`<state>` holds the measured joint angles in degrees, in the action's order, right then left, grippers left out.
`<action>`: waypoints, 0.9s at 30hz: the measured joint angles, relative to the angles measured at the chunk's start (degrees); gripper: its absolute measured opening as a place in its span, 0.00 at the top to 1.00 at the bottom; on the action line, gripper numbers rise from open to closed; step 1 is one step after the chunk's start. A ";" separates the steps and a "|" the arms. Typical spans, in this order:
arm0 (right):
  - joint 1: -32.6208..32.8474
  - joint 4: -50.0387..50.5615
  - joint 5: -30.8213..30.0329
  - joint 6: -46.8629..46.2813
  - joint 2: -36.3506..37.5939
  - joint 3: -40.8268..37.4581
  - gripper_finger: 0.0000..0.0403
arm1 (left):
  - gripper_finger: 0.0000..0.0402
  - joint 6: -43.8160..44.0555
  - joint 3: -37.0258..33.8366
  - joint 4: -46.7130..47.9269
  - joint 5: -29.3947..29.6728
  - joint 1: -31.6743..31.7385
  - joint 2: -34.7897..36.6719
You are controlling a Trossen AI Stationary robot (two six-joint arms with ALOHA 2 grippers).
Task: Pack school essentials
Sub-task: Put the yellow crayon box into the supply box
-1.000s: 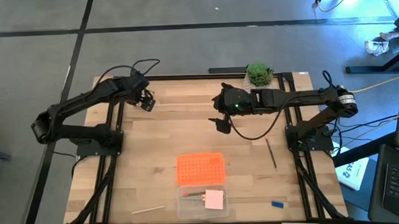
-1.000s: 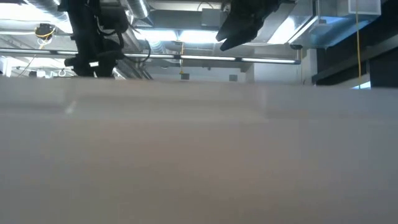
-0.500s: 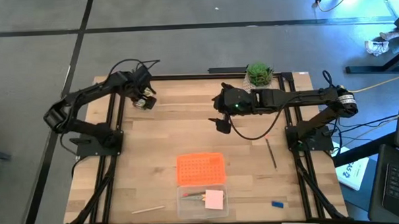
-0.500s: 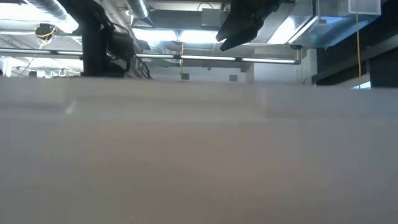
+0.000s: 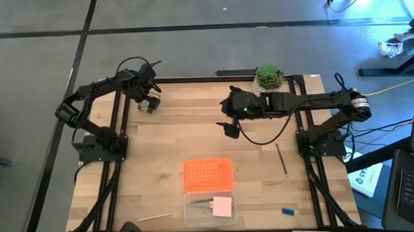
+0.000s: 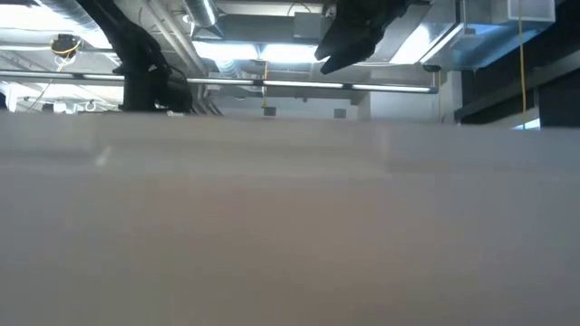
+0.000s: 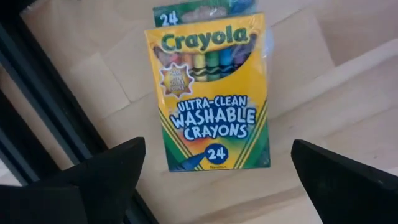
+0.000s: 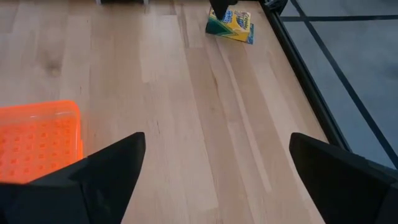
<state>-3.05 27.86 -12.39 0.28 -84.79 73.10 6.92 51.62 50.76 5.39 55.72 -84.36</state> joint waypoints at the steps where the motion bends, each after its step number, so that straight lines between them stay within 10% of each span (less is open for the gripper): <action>1: 0.00 0.00 -0.02 0.04 0.00 0.00 0.01 | 0.01 -0.02 0.00 -0.17 0.00 0.17 -0.68; 27: 0.00 -0.26 -0.02 -0.05 0.00 0.00 0.01 | 0.01 1.95 0.00 -6.19 0.22 -0.20 -9.79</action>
<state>-3.05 27.59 -12.40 0.23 -84.79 73.10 8.87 51.62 44.57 5.61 55.53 -94.15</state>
